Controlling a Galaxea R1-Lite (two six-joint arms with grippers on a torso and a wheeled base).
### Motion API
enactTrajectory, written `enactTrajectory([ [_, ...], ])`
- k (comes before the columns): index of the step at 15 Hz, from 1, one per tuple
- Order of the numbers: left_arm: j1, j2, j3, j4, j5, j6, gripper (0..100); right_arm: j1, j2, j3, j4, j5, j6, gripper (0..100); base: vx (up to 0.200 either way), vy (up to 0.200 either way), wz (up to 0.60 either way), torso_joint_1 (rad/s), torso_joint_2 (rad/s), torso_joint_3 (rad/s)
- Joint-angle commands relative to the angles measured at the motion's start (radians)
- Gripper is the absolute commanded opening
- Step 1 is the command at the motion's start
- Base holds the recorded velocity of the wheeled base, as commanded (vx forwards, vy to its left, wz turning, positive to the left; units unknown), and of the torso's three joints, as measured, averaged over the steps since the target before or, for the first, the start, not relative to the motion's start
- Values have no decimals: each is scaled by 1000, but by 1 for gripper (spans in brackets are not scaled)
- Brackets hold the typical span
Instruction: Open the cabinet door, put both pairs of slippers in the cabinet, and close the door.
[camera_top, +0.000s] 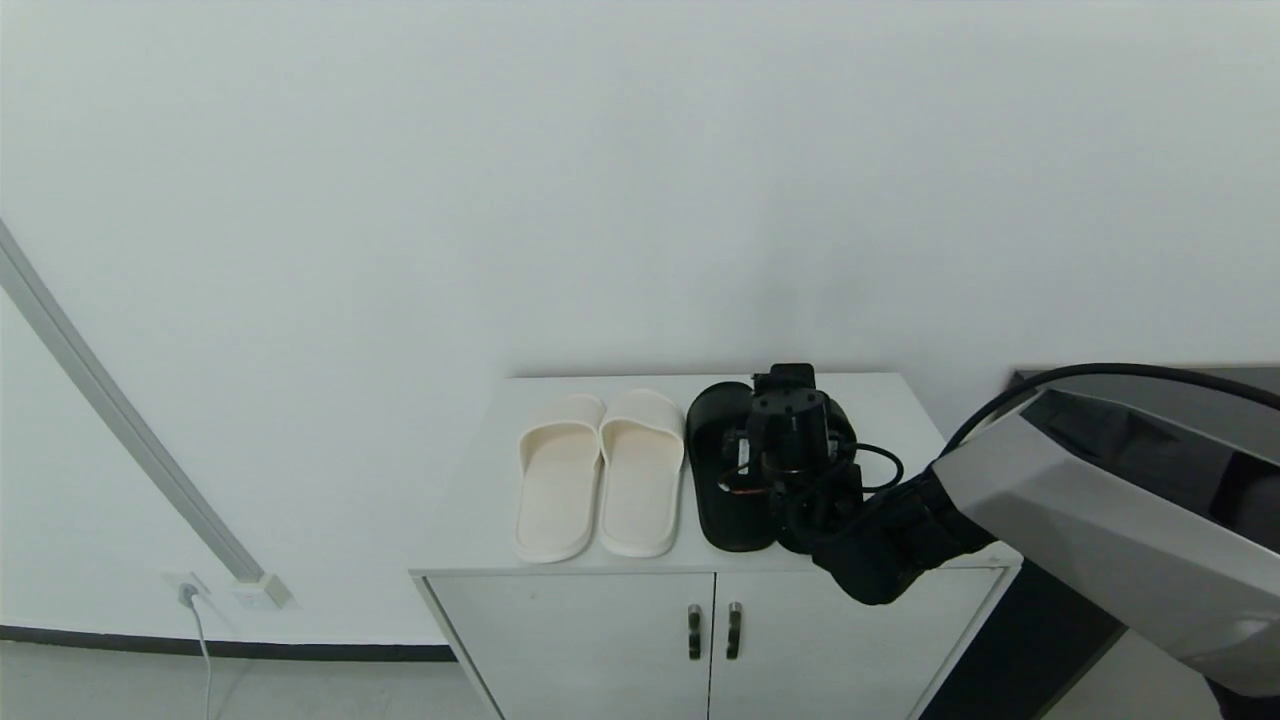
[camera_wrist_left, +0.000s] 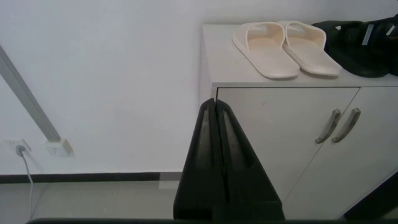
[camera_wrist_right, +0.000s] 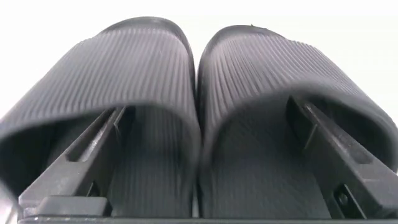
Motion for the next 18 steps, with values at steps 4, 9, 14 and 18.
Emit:
enactTrajectory([
  [4,0,1,0,0,1,0,0,-26,33,-55,7,32,-7,100,0,0,0,0,0,0],
  [9,-2,1,0,0,1,0,0,-27,37,-61,2,32,-21,0,0,0,0,0,0,0],
  [14,0,1,0,-2,2,0,0,-35,-8,-46,1,23,-22,0,0,0,0,0,0,0],
  [18,-2,1,0,-2,2,0,0,-12,-192,161,-18,66,-30,0,0,0,0,0,0,0],
])
